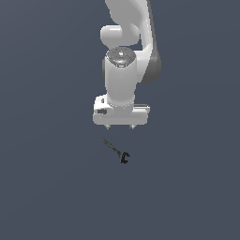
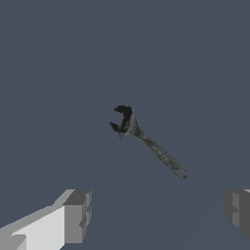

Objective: Pick up the object and move it to a goal position.

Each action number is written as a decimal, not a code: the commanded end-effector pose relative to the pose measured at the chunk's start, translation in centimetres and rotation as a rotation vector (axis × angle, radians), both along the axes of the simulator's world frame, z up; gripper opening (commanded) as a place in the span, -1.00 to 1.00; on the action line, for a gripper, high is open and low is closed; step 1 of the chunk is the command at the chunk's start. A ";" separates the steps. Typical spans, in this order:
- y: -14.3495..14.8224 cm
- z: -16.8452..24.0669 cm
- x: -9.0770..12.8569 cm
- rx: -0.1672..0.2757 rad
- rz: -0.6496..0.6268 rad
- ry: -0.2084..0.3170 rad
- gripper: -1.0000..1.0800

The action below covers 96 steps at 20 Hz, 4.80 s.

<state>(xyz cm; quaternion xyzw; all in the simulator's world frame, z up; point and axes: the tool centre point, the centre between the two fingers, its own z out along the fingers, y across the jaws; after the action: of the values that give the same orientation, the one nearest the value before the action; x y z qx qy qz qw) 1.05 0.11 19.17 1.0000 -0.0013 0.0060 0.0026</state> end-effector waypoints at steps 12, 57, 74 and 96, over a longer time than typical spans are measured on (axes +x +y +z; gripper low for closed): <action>0.0 0.7 -0.2 0.021 -0.007 -0.009 0.92; -2.5 -13.3 0.6 0.000 0.729 0.013 0.92; -2.5 -17.8 0.4 0.000 0.735 0.014 0.92; -2.9 -17.6 0.1 0.001 0.738 0.013 -1.00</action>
<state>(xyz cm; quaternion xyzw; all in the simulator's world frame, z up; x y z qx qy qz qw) 1.27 -2.57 1.29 0.9331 0.3596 0.0000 -0.0005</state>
